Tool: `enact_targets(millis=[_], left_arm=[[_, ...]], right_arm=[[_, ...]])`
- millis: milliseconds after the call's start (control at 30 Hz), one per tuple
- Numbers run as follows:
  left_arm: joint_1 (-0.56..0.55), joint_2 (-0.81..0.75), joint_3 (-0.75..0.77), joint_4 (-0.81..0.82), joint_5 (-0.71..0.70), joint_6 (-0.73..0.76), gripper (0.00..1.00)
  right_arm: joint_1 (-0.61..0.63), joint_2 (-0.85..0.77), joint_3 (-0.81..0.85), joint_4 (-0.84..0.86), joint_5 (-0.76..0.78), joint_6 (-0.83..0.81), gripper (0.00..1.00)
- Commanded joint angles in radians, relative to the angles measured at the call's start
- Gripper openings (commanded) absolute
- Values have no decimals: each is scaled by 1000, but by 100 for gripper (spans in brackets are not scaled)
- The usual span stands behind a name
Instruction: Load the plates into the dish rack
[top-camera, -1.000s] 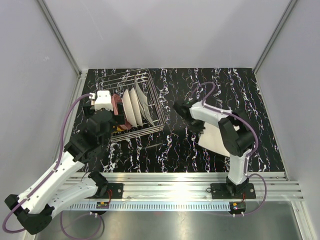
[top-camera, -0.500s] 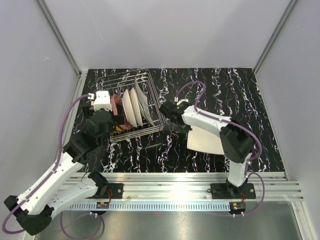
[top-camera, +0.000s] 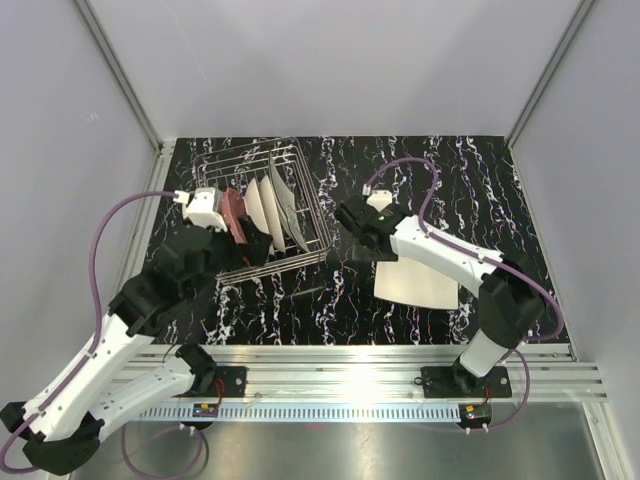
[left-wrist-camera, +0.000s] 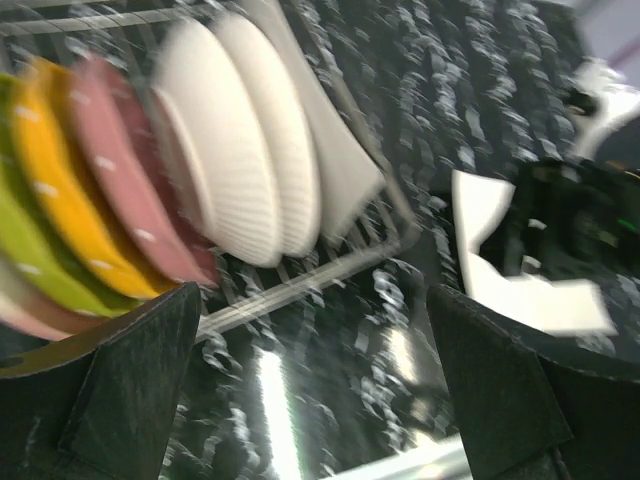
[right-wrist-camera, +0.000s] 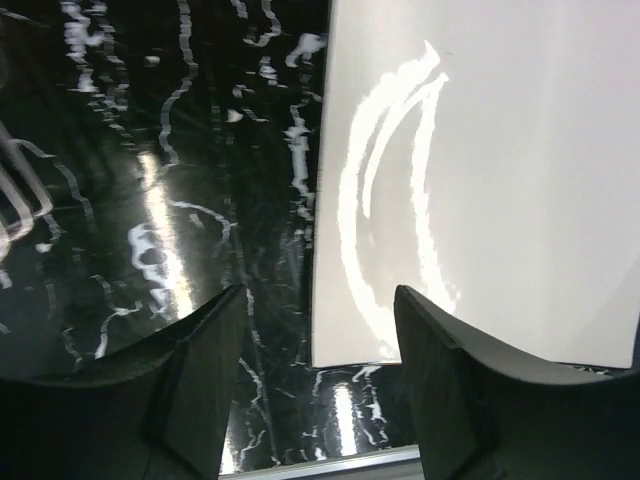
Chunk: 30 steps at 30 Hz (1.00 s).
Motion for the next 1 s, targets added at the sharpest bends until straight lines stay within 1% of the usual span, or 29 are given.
enact_targets(millis=[0,33,67,133,167,233,267,333,367,433,467,500,600,733,767,833,867,933,967], left_arm=[[-60,-56,-63,20,213,-179,99],[-86,-60,-76,31,216,-199,99],[-148,-49,-89,46,215,-214,99],[-213,-21,-116,88,199,-254,99],[-277,21,-123,106,189,-262,99],[-334,77,-123,155,187,-277,99],[-383,133,-123,170,186,-283,99],[-423,184,-130,238,189,-305,99],[-451,234,-133,259,186,-317,99],[-463,284,-149,327,199,-369,99],[-465,333,-156,353,221,-389,99],[-466,357,-173,408,228,-430,99],[-474,457,-175,488,239,-490,99],[-489,568,-150,568,213,-520,98],[-489,613,-144,577,210,-529,98],[-489,658,-133,618,209,-555,96],[-489,702,-133,629,212,-567,93],[-485,767,-127,689,224,-601,91],[-486,789,-114,716,227,-618,88]], right_arm=[[-79,-102,-84,39,-22,15,69],[-99,-121,-102,67,-49,9,71],[-117,-154,-119,75,-60,-3,73],[-169,-178,-145,70,-74,-12,74],[-180,-201,-148,67,-72,-24,75],[-214,-225,-158,58,-71,-35,75],[-225,-253,-161,53,-74,-44,75],[-248,-276,-167,50,-79,-55,77],[-269,-297,-170,49,-77,-61,77],[-289,-316,-179,43,-79,-66,78],[-305,-336,-184,41,-79,-69,78],[-312,-346,-199,46,-80,-67,78],[-343,-394,-242,76,-109,-72,77],[-375,-422,-268,96,-141,-84,75],[-380,-422,-270,98,-145,-92,75],[-385,-422,-273,99,-154,-97,75],[-388,-423,-280,101,-158,-104,75],[-391,-431,-288,115,-171,-113,75],[-394,-437,-300,118,-174,-115,75]])
